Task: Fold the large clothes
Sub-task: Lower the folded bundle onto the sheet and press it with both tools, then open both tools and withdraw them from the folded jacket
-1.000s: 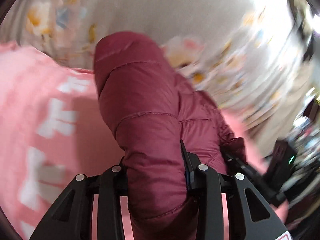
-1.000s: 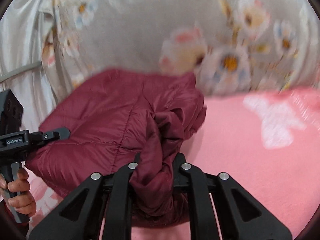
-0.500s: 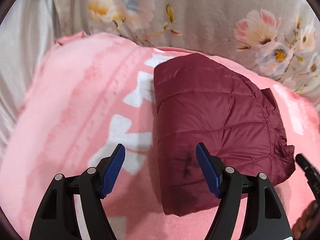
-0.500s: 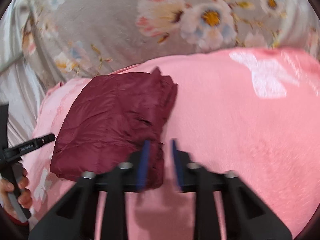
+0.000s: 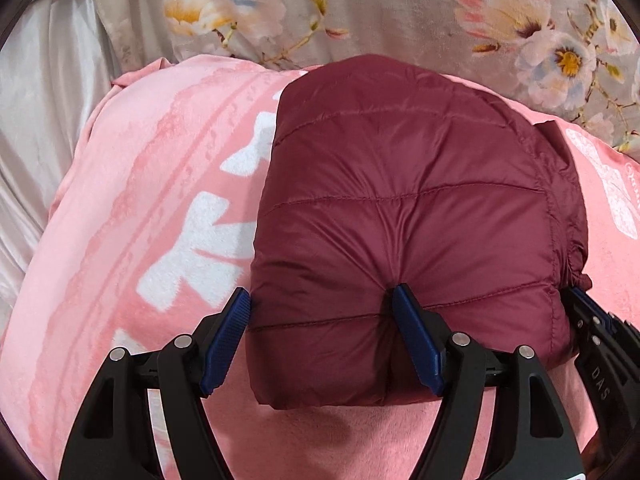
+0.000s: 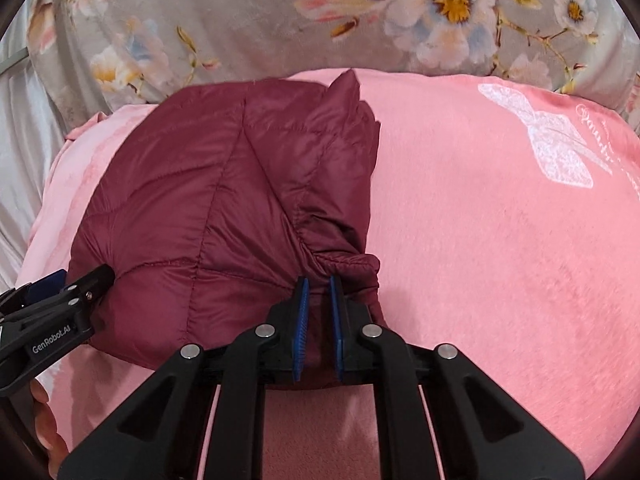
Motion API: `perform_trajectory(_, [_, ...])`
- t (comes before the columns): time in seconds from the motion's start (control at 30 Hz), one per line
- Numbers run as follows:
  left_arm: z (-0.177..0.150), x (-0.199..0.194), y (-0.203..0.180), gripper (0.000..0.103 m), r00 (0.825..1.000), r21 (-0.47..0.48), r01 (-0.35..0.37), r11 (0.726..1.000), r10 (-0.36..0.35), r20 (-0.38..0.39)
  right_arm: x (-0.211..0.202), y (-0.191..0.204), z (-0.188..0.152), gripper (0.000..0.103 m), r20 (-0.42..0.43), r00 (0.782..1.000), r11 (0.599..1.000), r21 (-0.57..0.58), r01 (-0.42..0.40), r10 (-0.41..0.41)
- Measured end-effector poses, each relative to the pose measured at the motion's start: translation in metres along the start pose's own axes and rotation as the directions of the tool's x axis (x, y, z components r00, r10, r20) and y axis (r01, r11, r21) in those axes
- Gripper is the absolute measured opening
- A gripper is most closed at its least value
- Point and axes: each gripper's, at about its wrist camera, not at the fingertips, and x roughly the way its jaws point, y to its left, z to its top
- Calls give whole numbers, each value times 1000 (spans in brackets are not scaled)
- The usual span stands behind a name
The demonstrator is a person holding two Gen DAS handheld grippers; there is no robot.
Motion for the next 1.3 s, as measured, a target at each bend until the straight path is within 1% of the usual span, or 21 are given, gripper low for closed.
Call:
perform_trajectory(0.17, [-5,8,-5,74,1000,22,-16,1000,15,18,6,2,-4,9,1,1000,1000,-5,6,-6])
perform_trajectory(0.27, [-5,13,-4,75,1000,16,-6,1000,6,17,7,0,-5,9,-3,1000,1000,4,-5,5])
perform_trajectory(0.33, [-5,18,-2,77,1000,8,7,1000,-7,14,8,-1,-5,9,-5,1000,1000,9,-11,11])
perform_trajectory(0.4, [-3,22,-1,81,1000,7,11,1000,-11,12,9,-1,-4,9,-6,1000,1000,14,-12,12])
perform_trajectory(0.57, [9,33,-6,85,999,73,-20,997,17,42,15,5,0,9,-9,1000,1000,25,-4,4])
perform_trajectory(0.7, [14,40,-8,86,998,96,-37,995,32,59,20,9,3,9,-10,1000,1000,26,0,0])
perform_trajectory(0.77, [15,40,-8,86,998,95,-37,995,31,61,20,8,3,9,-10,1000,1000,27,-3,3])
perform_trajectory(0.9, [11,34,-8,85,995,83,-51,995,44,89,19,6,2,9,-3,1000,999,46,-20,20])
perform_trajectory(1.0, [-2,21,-3,86,993,46,-46,998,40,109,9,-1,-3,11,23,999,997,75,-36,35])
perform_trajectory(1.1, [-19,6,7,89,993,-16,-19,1000,21,116,-13,-1,-19,19,62,998,997,68,-23,19])
perform_trajectory(1.13, [-23,3,9,89,993,-29,-7,1000,11,114,-19,0,-24,27,69,998,998,61,-9,4])
perform_trajectory(1.17, [-29,-1,11,89,994,-38,-1,999,5,111,-27,2,-31,40,73,997,999,52,14,-17])
perform_trajectory(1.23, [-38,-8,11,89,994,-40,-6,999,10,109,-36,5,-42,61,57,997,998,40,42,-44])
perform_trajectory(1.3, [-47,-15,8,89,994,-27,-15,1000,18,104,-44,7,-51,60,50,998,999,27,46,-47])
